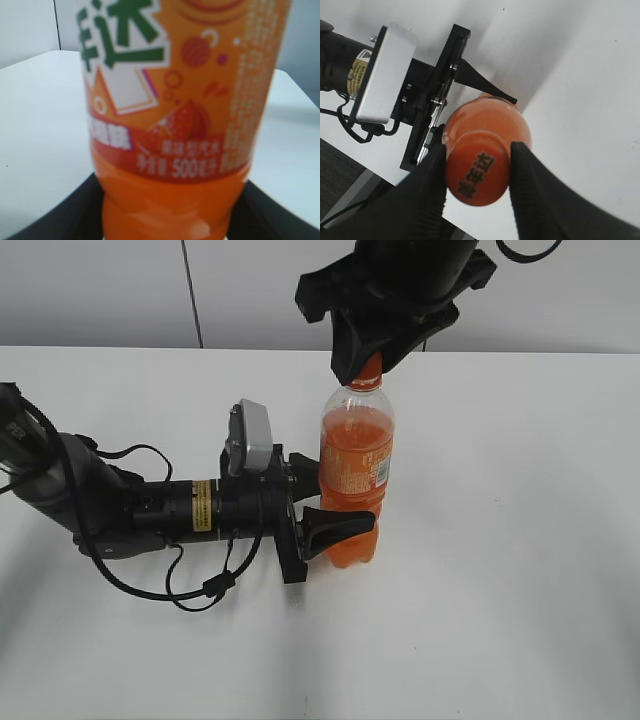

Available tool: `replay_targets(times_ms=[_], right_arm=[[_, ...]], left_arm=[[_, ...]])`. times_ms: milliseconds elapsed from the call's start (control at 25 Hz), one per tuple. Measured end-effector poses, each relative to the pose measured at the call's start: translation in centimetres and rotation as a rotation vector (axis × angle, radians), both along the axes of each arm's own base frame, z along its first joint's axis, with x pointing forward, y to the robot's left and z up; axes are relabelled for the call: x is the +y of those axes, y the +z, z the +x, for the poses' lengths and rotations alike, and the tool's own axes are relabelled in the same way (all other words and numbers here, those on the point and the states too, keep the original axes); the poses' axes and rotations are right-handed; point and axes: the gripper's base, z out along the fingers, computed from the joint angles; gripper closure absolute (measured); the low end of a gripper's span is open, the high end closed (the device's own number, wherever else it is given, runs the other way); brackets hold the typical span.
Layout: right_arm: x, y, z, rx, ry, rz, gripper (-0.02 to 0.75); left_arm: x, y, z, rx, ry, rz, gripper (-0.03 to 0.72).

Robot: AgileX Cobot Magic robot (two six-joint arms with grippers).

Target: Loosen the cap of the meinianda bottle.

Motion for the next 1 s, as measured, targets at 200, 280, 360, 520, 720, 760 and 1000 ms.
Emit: replay_targets(times_ms=[200, 280, 360, 520, 720, 760, 1000], right_arm=[[-0.1, 0.1, 0.0, -0.016, 0.028, -0.012, 0.466], [-0.2, 0.2, 0.0, -0.034, 0.068, -0.024, 0.466], [-0.3, 0.3, -0.1, -0.055, 0.133, -0.040, 0.466], [-0.4, 0.4, -0.1, -0.125, 0.347, -0.089, 0.466], [-0.5, 0.8, -0.3, -0.245, 0.719, -0.166, 0.466], [-0.5, 0.8, -0.3, -0.264, 0.781, -0.177, 0.466], [-0.5, 1.3, -0.5, -0.319, 0.930, -0.192, 0.467]], left_arm=[[0.0, 0.0, 0.0, -0.001, 0.000, 0.000, 0.286], [0.0, 0.0, 0.0, -0.001, 0.000, 0.000, 0.286], [0.0, 0.0, 0.0, -0.001, 0.001, 0.000, 0.286], [0.0, 0.0, 0.0, 0.000, 0.002, -0.001, 0.286], [0.0, 0.0, 0.0, -0.001, -0.001, 0.000, 0.286], [0.0, 0.0, 0.0, -0.001, -0.001, 0.000, 0.286], [0.0, 0.0, 0.0, -0.001, -0.002, 0.000, 0.286]])
